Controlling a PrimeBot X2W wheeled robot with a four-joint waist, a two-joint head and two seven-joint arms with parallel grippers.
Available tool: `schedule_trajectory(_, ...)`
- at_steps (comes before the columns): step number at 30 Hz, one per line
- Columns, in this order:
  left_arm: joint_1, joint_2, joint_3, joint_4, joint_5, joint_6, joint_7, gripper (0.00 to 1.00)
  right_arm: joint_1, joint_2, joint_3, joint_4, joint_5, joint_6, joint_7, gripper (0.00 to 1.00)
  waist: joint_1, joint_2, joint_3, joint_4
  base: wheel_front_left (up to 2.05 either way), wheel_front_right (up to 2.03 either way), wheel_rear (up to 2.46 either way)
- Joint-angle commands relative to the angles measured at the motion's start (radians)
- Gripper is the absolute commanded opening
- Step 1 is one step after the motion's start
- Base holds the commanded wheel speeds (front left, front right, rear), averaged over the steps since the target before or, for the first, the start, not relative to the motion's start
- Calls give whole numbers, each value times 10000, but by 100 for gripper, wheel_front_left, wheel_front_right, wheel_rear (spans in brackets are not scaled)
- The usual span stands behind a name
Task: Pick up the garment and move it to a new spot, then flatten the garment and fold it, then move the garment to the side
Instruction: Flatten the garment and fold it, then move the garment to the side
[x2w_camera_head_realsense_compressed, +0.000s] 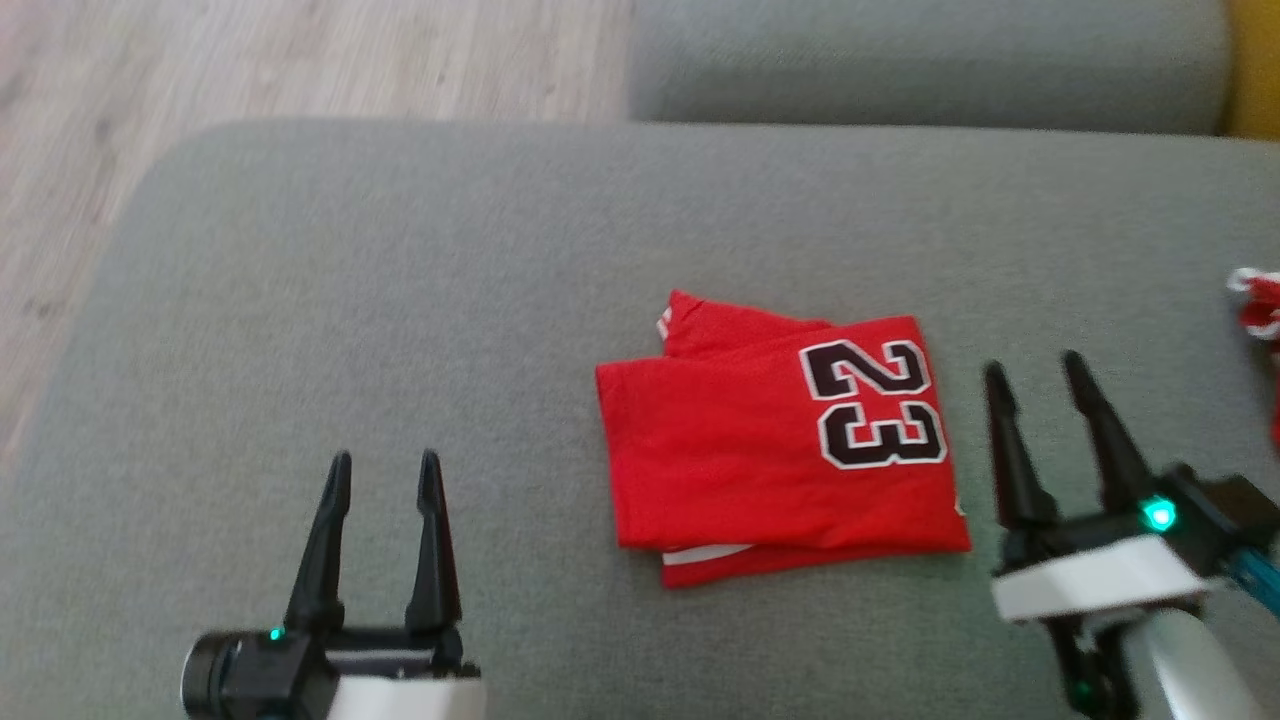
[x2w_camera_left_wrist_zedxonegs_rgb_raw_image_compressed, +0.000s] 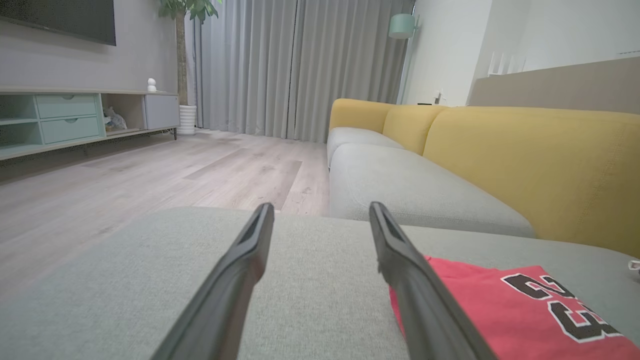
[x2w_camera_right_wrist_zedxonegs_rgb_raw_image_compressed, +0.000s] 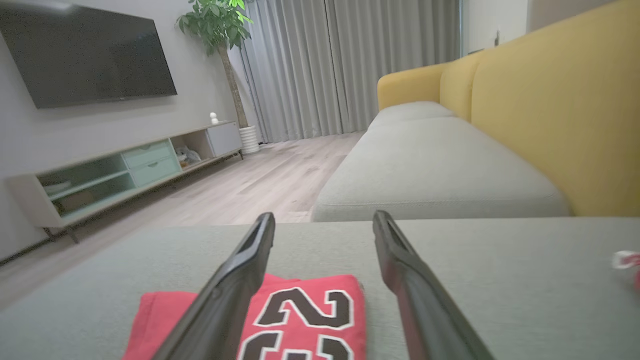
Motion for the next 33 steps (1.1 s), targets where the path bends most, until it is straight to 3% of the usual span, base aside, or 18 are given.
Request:
schedule_trajectory(1, 53, -39, 448, -203, 185, 99, -63, 100, 166, -204, -133, -640, -546, 65, -118, 100, 0, 0, -480, -354, 0, 0, 0)
schedule_trajectory(8, 703, -39, 970, -240, -179, 169, -63, 100, 1361, -68, -463, -841, -1033, 65, -123, 100, 0, 0, -897, -597, 0, 0, 0)
schedule_trajectory(19, 988, -39, 1227, 246, 456, -796, -63, 100, 1601, 451, -794, -814, -1273, 65, -125, 100, 0, 0, -954, -660, 0, 0, 0)
schedule_trajectory(33, 1021, -39, 1246, 536, 444, -1032, -63, 100, 1626, 513, -774, -741, -1454, 65, -125, 100, 0, 0, -933, -792, 0, 0, 0)
